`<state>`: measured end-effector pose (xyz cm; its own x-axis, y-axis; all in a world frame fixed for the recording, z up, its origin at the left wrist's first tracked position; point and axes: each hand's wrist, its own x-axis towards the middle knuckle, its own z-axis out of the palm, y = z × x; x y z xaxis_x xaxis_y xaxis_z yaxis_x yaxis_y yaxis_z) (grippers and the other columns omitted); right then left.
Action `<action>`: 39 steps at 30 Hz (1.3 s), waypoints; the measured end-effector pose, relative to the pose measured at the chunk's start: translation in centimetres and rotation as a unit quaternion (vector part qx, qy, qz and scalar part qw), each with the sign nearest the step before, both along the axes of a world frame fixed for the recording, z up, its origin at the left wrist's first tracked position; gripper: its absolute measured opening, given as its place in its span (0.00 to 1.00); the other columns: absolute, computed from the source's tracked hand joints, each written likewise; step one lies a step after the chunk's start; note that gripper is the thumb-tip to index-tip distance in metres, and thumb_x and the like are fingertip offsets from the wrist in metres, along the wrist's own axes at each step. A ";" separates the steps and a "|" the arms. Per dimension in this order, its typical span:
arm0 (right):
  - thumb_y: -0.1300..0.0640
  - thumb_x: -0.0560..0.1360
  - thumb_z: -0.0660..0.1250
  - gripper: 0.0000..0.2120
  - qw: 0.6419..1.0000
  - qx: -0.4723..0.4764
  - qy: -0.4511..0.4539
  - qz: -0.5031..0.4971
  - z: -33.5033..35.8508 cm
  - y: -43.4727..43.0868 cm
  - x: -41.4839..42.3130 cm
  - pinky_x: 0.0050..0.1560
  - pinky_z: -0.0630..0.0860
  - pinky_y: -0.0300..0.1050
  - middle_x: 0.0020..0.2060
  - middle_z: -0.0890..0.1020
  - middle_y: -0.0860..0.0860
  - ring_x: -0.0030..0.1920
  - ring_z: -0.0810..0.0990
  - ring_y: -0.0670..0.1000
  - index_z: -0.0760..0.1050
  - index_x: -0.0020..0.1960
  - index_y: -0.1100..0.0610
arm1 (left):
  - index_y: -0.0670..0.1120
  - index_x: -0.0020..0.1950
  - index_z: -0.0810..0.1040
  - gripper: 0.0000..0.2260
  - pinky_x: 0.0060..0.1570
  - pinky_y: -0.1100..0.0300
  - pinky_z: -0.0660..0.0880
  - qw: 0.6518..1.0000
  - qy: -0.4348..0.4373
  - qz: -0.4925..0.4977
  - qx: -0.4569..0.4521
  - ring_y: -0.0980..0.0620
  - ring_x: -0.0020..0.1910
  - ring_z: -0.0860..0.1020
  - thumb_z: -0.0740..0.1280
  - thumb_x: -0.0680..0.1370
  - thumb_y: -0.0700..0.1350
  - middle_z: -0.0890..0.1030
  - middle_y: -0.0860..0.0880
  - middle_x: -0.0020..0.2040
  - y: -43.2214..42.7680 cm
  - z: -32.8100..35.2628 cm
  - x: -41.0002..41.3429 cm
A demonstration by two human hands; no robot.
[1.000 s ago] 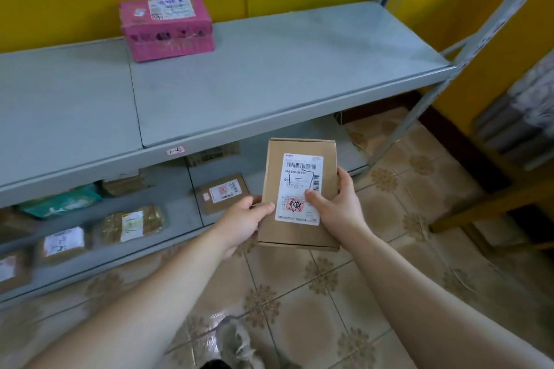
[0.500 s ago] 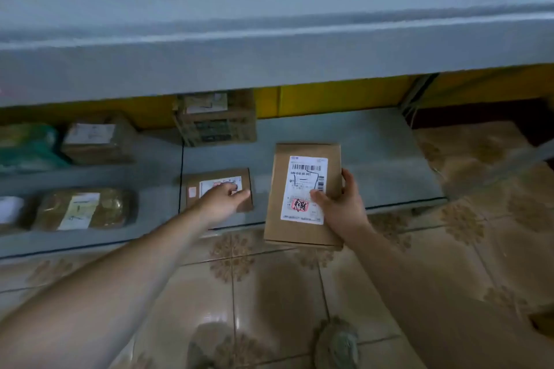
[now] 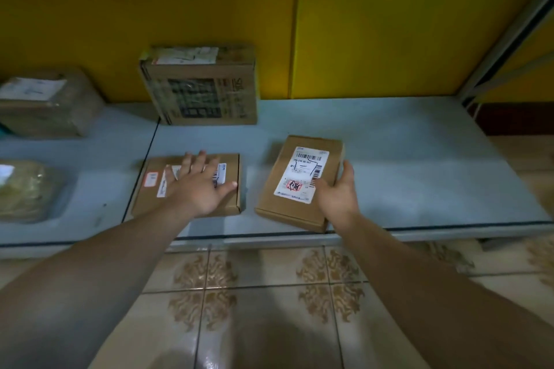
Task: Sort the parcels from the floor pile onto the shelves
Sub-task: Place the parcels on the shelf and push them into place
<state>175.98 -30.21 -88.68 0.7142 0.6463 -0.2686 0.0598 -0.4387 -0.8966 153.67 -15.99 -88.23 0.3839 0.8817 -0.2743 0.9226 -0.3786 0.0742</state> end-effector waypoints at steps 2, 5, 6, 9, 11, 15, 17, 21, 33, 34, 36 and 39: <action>0.52 0.76 0.66 0.28 0.992 -0.080 -0.080 0.051 -1.3 0.2 0.6 0.63 0.74 0.51 0.64 0.72 0.52 0.63 0.75 0.57 0.61 0.73 0.48 | 0.54 0.80 0.48 0.35 0.73 0.36 0.42 1.000 0.009 -0.007 0.013 0.48 0.78 0.39 0.50 0.77 0.70 0.43 0.52 0.80 0.1 -0.8 0.0; 0.43 0.76 0.65 0.36 0.928 -0.182 -0.268 0.185 -1.5 0.1 1.5 0.76 0.56 0.54 0.77 0.57 0.57 0.77 0.55 0.60 0.55 0.79 0.51 | 0.55 0.79 0.49 0.36 0.73 0.35 0.41 1.000 0.002 -0.009 0.025 0.47 0.78 0.39 0.51 0.76 0.70 0.43 0.52 0.80 0.4 -1.3 -0.1; 0.37 0.75 0.62 0.38 0.894 -0.185 -0.324 0.250 -1.0 0.2 1.7 0.78 0.51 0.53 0.79 0.53 0.56 0.79 0.49 0.58 0.54 0.80 0.49 | 0.56 0.79 0.47 0.36 0.72 0.36 0.40 1.000 0.000 -0.009 0.023 0.47 0.78 0.39 0.50 0.76 0.71 0.41 0.52 0.80 0.5 -1.4 -0.1; 0.26 0.67 0.48 0.44 0.786 -0.172 -0.418 0.421 -0.6 0.9 2.7 0.78 0.42 0.52 0.81 0.48 0.52 0.80 0.43 0.55 0.54 0.80 0.43 | 0.57 0.79 0.44 0.36 0.72 0.36 0.38 1.000 -0.003 -0.011 -0.003 0.48 0.78 0.36 0.49 0.76 0.71 0.38 0.53 0.79 0.7 -1.8 -0.1; 0.28 0.74 0.52 0.39 0.749 -0.190 -0.423 0.473 -0.8 1.7 3.3 0.78 0.40 0.50 0.81 0.46 0.50 0.80 0.41 0.54 0.52 0.80 0.43 | 0.58 0.79 0.42 0.36 0.72 0.36 0.38 1.000 -0.014 -0.008 -0.015 0.49 0.77 0.35 0.49 0.76 0.70 0.37 0.53 0.79 0.7 -2.3 -0.2; 0.31 0.77 0.53 0.36 0.783 -0.211 -0.424 0.404 -1.5 3.1 2.6 0.77 0.39 0.51 0.81 0.47 0.50 0.80 0.43 0.53 0.50 0.80 0.44 | 0.59 0.79 0.40 0.35 0.72 0.35 0.39 1.000 -0.014 -0.011 -0.015 0.49 0.77 0.34 0.48 0.76 0.70 0.36 0.53 0.79 1.0 -2.8 -0.4; 0.34 0.79 0.53 0.34 0.832 -0.240 -0.392 0.311 -1.9 3.9 1.4 0.77 0.40 0.55 0.81 0.49 0.53 0.80 0.44 0.56 0.52 0.80 0.45 | 0.59 0.79 0.40 0.35 0.72 0.35 0.39 1.000 -0.015 -0.012 -0.016 0.48 0.77 0.34 0.48 0.76 0.70 0.36 0.53 0.79 1.1 -3.0 -0.4; 0.35 0.78 0.52 0.32 0.838 -0.137 -0.444 0.286 -2.1 4.2 1.0 0.76 0.50 0.62 0.77 0.62 0.58 0.78 0.56 0.61 0.65 0.76 0.51 | 0.59 0.79 0.40 0.35 0.73 0.36 0.39 1.000 -0.018 -0.011 -0.013 0.49 0.77 0.34 0.48 0.76 0.70 0.36 0.53 0.79 1.1 -3.0 -0.4; 0.30 0.77 0.46 0.36 0.835 -0.224 -0.439 0.247 -3.0 9.0 3.2 0.76 0.47 0.61 0.78 0.57 0.57 0.78 0.52 0.60 0.57 0.79 0.48 | 0.59 0.79 0.42 0.36 0.73 0.37 0.40 1.000 -0.025 -0.007 0.001 0.51 0.77 0.35 0.48 0.75 0.71 0.37 0.55 0.79 1.1 -3.2 -0.4; 0.31 0.78 0.48 0.35 0.841 -0.217 -0.435 0.238 -2.8 9.8 3.2 0.76 0.47 0.62 0.76 0.60 0.57 0.77 0.54 0.60 0.58 0.78 0.49 | 0.60 0.79 0.42 0.36 0.73 0.37 0.41 1.000 -0.025 -0.005 0.001 0.51 0.77 0.35 0.48 0.75 0.71 0.37 0.55 0.79 1.1 -3.3 -0.4; 0.31 0.78 0.49 0.35 0.841 -0.202 -0.440 0.244 -2.8 10.7 3.3 0.76 0.48 0.62 0.74 0.62 0.56 0.76 0.56 0.59 0.59 0.77 0.51 | 0.60 0.78 0.42 0.36 0.74 0.37 0.41 1.000 -0.025 -0.003 0.003 0.51 0.77 0.36 0.48 0.74 0.71 0.37 0.55 0.79 1.1 -3.4 -0.4; 0.31 0.78 0.48 0.35 0.819 -0.210 -0.465 0.264 -3.4 11.5 3.8 0.76 0.46 0.63 0.75 0.62 0.55 0.77 0.55 0.58 0.59 0.78 0.50 | 0.61 0.78 0.43 0.35 0.74 0.38 0.40 0.999 -0.034 0.004 0.005 0.52 0.77 0.36 0.49 0.74 0.71 0.38 0.56 0.79 1.1 -3.5 -0.4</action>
<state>179.80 -18.73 -92.04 0.3870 0.9210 -0.0445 0.9115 -0.3894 -0.1323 153.28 -14.86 -91.69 0.3946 0.8871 -0.2394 0.9184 -0.3728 0.1322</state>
